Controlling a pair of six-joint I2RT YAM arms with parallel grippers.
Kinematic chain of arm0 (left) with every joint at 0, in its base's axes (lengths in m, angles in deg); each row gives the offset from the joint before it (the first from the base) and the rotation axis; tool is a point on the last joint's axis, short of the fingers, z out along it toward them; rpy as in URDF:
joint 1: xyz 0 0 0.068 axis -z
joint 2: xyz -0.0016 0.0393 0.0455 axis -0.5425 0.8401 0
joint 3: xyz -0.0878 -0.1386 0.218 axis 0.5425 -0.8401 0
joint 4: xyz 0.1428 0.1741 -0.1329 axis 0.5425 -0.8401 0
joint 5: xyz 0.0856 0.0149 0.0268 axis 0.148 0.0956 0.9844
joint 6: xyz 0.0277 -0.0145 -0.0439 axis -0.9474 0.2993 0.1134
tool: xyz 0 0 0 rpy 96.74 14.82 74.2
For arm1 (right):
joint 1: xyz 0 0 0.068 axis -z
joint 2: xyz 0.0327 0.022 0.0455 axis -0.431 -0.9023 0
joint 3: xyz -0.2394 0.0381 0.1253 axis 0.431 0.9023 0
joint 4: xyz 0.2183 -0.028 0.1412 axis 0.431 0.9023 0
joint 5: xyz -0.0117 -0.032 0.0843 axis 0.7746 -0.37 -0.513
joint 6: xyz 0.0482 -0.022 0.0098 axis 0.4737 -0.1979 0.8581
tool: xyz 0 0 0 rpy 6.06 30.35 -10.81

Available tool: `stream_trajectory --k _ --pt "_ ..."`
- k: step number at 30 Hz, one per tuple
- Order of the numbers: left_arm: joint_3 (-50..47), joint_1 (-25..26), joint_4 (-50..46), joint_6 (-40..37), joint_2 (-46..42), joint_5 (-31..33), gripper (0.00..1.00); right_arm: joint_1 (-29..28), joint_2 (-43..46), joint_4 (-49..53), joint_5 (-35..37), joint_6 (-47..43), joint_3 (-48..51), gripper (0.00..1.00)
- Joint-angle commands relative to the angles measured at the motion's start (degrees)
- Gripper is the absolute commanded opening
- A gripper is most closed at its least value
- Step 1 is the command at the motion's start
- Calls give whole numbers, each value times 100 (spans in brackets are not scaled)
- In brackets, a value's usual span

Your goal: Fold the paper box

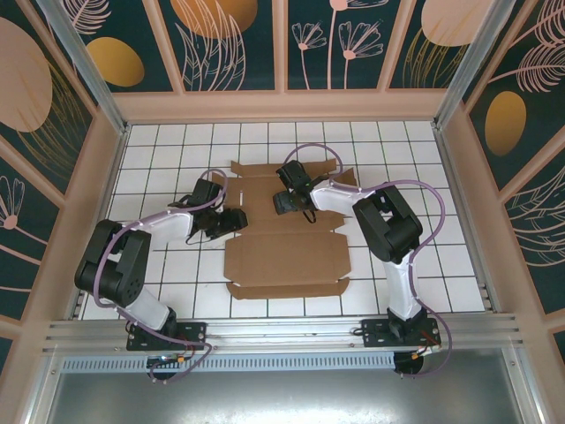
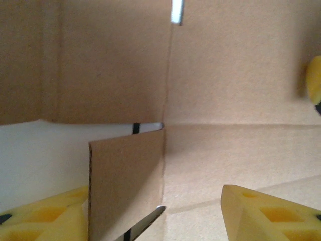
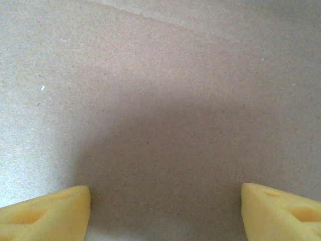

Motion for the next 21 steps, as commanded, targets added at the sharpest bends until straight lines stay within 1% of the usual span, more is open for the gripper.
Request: stream_trajectory --k 1,4,8,11,13,17,20,21 --pt "191 67 377 95 -54 -329 62 -79 -446 633 -308 83 367 77" --pt "232 218 464 119 -111 -419 62 -77 -462 624 -320 90 366 77" --pt "143 417 792 292 125 -699 61 -79 -475 607 -289 99 379 77" --pt "1 446 1038 434 274 -793 61 -66 -469 622 -281 99 393 77" --pt "24 442 1009 422 266 -813 60 -70 -433 615 -293 108 420 77" --pt "488 391 266 54 -224 -276 60 -23 -228 571 -363 151 504 77" --pt "997 280 -306 -211 -649 35 59 9 117 550 -559 260 531 76" --pt "1360 294 -512 -348 -747 136 59 -7 315 548 -682 309 553 76"
